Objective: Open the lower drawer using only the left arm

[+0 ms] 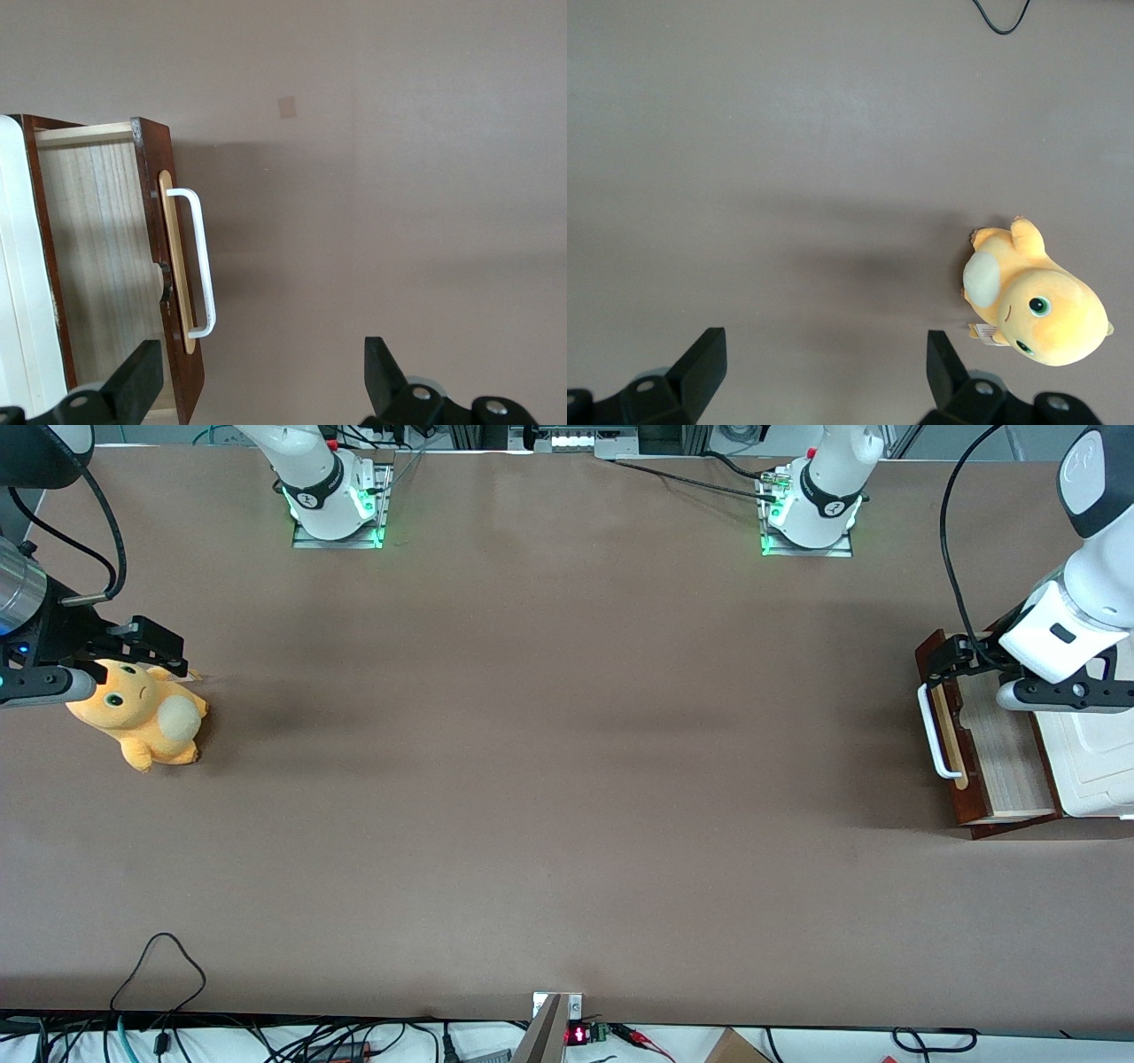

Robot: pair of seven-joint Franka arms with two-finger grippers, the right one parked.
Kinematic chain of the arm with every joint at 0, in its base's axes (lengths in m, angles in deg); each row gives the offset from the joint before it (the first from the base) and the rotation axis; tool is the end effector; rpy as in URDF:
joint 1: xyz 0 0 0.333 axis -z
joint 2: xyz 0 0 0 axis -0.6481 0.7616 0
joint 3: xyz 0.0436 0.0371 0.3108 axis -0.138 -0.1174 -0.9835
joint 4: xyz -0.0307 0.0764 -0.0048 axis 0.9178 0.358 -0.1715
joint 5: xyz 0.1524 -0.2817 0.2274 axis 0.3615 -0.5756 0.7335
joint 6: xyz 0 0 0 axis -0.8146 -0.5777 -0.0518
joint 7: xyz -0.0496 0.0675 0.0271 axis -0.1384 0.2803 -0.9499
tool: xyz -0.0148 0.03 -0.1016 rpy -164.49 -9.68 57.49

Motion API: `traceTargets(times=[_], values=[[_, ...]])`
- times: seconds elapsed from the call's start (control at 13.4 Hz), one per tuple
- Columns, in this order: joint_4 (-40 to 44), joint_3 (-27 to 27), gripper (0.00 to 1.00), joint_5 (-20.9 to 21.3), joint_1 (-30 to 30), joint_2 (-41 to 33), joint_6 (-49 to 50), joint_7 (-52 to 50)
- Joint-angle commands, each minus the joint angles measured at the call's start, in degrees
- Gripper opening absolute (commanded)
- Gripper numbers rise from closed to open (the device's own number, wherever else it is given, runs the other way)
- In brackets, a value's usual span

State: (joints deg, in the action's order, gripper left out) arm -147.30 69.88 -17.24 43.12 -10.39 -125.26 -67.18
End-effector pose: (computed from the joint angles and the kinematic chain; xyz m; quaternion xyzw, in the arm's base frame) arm 0.5605 -0.0110 0.5400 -0.9997 0.0136 0.0134 0.0152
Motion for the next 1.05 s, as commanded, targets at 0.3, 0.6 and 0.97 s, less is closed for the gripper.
traceTargets(times=[0.3, 0.6, 0.97], values=[[4.03, -0.34, 1.0, -2.27, 0.35, -1.89, 5.4, 1.49], [4.03, -0.34, 1.0, -2.27, 0.35, -1.81, 5.49, 1.58], [4.12, -0.34, 1.0, -2.27, 0.35, -1.81, 5.58, 1.49]])
